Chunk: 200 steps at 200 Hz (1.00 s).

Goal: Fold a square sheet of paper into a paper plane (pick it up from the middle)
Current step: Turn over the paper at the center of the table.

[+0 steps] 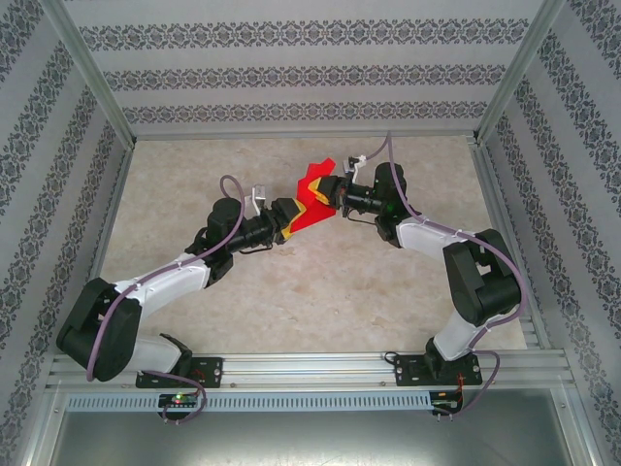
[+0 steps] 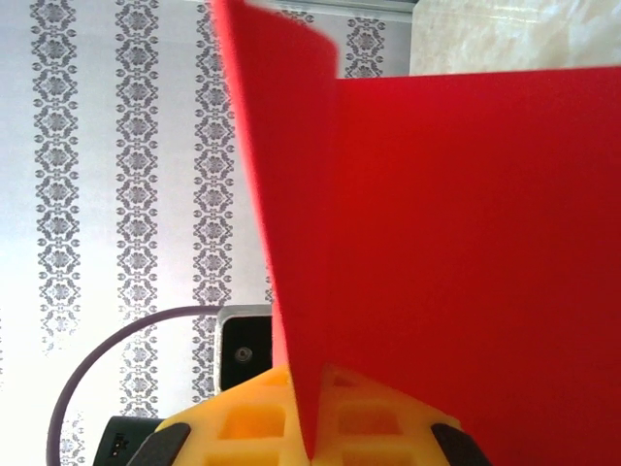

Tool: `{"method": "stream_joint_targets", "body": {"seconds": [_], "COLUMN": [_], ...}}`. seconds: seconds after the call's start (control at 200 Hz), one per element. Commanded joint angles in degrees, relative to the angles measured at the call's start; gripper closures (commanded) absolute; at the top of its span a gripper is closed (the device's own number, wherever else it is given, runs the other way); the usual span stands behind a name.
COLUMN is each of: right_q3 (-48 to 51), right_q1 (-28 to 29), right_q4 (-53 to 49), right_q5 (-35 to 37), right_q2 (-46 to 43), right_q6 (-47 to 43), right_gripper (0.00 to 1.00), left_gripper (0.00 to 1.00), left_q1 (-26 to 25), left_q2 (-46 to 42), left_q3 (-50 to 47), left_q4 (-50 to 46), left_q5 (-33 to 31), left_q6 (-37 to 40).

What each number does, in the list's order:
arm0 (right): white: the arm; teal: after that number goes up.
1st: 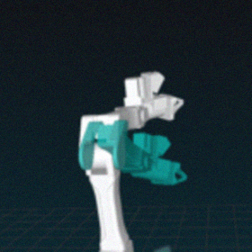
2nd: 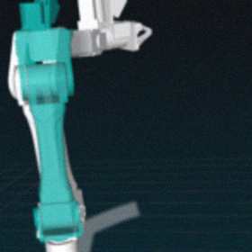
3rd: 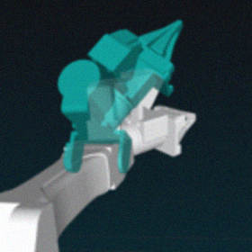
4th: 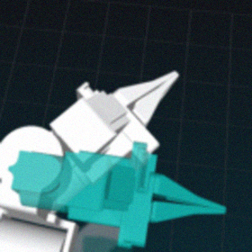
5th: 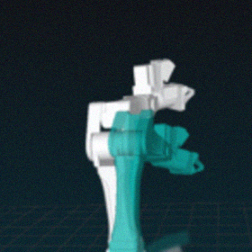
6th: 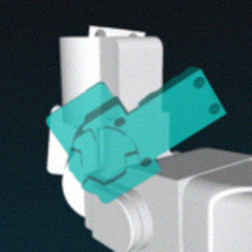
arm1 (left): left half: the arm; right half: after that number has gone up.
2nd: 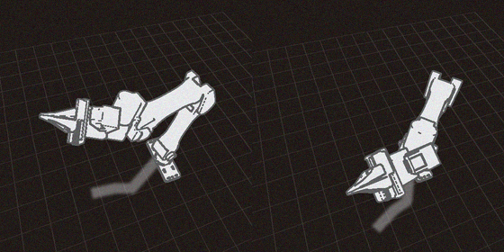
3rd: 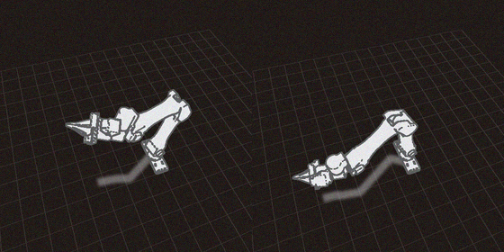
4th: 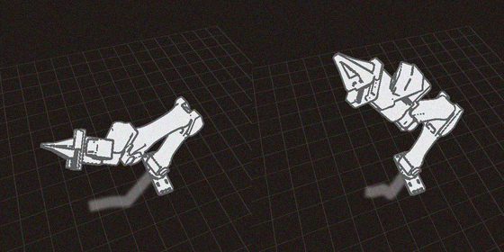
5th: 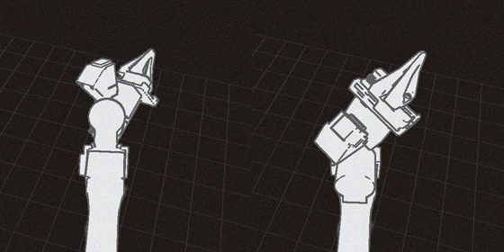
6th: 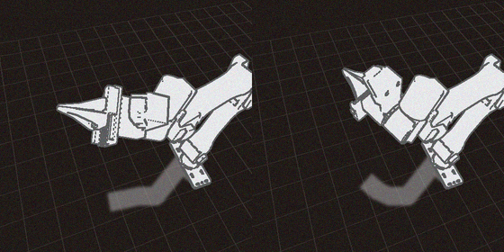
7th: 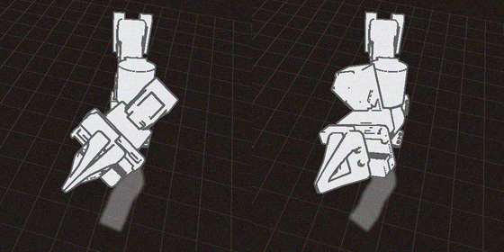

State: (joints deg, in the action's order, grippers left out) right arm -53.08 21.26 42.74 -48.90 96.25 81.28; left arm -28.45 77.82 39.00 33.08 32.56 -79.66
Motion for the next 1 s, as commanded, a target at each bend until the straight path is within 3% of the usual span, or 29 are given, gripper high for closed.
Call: {"method": "stream_joint_targets", "body": {"seconds": [0.0, 0.17, 0.34, 0.644, 0.994], "right_q3": [0.69, 1.12, 1.74, 2.58, 3.07], "right_q1": [0.19, 0.52, 0.08, -0.40, -0.58], "right_q4": [3.23, 3.31, 3.31, 4.37, 5.88], "right_q5": [0.22, -0.04, 0.04, 0.04, 0.41], "right_q2": [-2.02, -2.02, -2.14, -1.31, 0.53], "right_q6": [0.79, 0.95, 0.89, 1.35, 1.79], "right_gripper": [0.99, 0.99, 0.99, 0.99, 0.95], "left_gripper": [0.39, 0.60, 0.65, 0.84, 0.89], "left_q1": [-0.57, -0.56, -0.56, -0.56, -0.56], "left_q2": [0.41, -0.12, -0.41, -1.70, -2.24], "left_q3": [0.31, 2.09, 2.01, 2.82, 3.27], "left_q4": [4.73, 4.28, 3.19, -0.51, -4.06], "left_q5": [0.76, 1.54, 1.55, 1.19, 1.19], "left_q6": [-1.70, -1.04, -0.09, 2.06, 3.71]}}
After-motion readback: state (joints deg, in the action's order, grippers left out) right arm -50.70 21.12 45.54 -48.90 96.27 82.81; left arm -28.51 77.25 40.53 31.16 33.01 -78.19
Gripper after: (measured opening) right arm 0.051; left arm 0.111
